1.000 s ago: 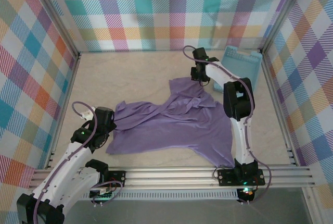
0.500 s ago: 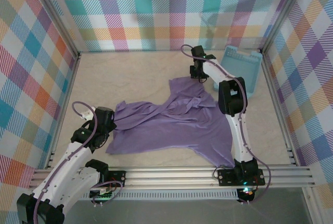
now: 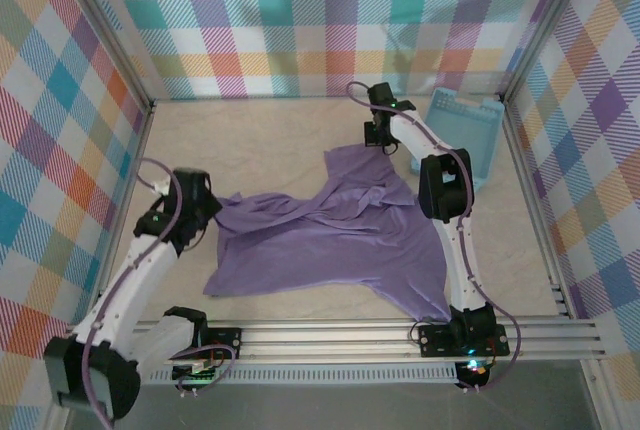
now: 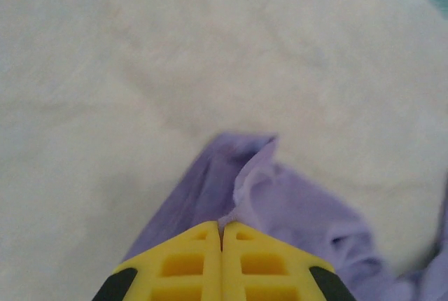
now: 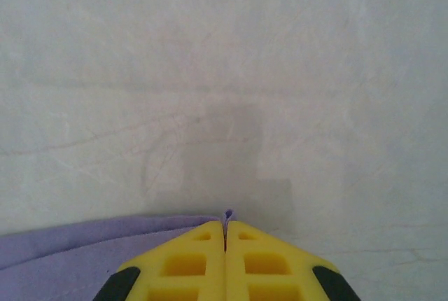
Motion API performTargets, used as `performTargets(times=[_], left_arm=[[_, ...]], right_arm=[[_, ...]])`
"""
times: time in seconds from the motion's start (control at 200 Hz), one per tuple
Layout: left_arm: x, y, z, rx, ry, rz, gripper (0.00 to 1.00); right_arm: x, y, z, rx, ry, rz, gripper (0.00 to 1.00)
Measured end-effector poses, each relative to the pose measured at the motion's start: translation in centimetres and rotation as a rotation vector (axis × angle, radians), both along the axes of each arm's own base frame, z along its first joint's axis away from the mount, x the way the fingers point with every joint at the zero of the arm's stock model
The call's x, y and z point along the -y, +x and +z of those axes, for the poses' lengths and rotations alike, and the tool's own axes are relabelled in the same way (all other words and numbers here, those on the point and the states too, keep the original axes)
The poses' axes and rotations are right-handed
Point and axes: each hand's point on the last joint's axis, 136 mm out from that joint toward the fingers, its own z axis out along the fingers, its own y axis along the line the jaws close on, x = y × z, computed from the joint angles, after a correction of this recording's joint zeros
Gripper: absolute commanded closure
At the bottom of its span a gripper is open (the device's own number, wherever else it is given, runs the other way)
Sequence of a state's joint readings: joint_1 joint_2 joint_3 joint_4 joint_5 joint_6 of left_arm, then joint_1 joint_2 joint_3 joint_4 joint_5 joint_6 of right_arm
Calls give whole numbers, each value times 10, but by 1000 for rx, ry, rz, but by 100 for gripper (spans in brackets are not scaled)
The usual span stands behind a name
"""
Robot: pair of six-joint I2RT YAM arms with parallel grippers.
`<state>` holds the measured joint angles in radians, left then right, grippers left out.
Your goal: Fold the inside-out t-shirt
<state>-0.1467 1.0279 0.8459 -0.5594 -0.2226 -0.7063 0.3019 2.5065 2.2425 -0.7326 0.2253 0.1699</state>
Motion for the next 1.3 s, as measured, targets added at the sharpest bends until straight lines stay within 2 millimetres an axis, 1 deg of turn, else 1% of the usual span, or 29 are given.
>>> performTargets(times=[0.07,0.13,0.2,0.3,0.38,0.455,0.505,0.565,0.73,0.845,0.895,0.945,1.015,1.155,1.225,1.3], left_arm=[[-5,28,16,45,-42,4,100],[-11,53,25,78,-79,12,100],[-20,80,31,107,-122,14,100],[-29,115,34,131,-166,10,100],[-35,139,36,153,-188,2,100],[-41,156,36,172,-209,-4,100],[-47,166,34,177,-221,-3,100],[-54,179,30,175,-232,1,100],[-63,209,6,140,-266,-15,100],[-68,228,-6,119,-283,-32,100],[-73,234,-9,117,-284,-28,100],[-82,236,-11,111,-281,-15,100],[-96,234,-9,100,-277,12,100],[-132,234,6,107,-240,62,100],[-141,241,17,120,-225,61,100],[-145,246,22,129,-210,54,100]], right_arm=[[3,12,21,52,20,-3,100],[6,25,48,111,53,-10,100],[13,40,87,198,101,-21,100],[28,56,152,340,179,-35,100],[38,60,201,445,229,-41,100],[49,63,235,525,263,-46,100],[52,65,252,569,281,-44,100],[52,67,269,612,308,-31,100],[44,69,297,681,375,13,100],[35,72,309,726,413,57,100],[32,76,309,737,428,75,100],[28,79,304,735,438,90,100],[24,85,289,716,445,101,100],[13,96,245,649,438,112,100],[8,100,223,616,430,117,100],[7,104,208,596,423,116,100]])
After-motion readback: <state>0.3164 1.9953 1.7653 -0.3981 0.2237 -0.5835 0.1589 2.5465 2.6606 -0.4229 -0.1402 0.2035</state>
